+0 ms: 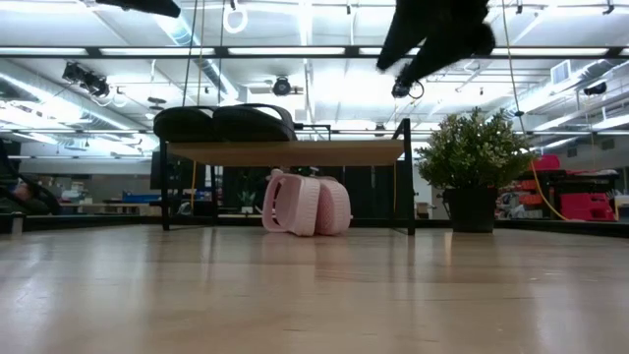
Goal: Pick and place slides into the shelf
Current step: Put the right white slide on the shelf
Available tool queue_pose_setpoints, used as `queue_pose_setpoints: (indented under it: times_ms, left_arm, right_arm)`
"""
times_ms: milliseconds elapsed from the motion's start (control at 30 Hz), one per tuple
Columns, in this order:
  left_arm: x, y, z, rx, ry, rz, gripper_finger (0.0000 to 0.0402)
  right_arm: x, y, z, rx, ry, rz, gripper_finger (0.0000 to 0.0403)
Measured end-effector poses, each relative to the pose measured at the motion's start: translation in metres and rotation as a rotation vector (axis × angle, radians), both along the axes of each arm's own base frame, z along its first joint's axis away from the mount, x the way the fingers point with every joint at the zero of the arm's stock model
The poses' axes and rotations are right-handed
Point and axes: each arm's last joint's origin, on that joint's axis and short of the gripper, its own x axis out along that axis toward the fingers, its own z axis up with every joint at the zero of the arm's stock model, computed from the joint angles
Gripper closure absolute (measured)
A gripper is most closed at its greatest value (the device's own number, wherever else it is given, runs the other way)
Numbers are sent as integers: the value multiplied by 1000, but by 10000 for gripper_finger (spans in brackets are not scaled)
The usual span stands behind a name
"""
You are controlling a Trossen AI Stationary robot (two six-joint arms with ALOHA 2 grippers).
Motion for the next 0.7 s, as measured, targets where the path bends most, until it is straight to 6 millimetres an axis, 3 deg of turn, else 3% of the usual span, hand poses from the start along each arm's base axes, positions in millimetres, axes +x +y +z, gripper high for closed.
queue_pose_setpoints:
  times_ms: [433,700]
  left_arm:
    - [2,-44,6,11,101,-243,394]
    - [1,-45,6,36,150,-267,379]
  right_arm:
    - [51,-29,-80,-139,145,-114,121]
    - [62,-33,-95,-191,95,-164,121]
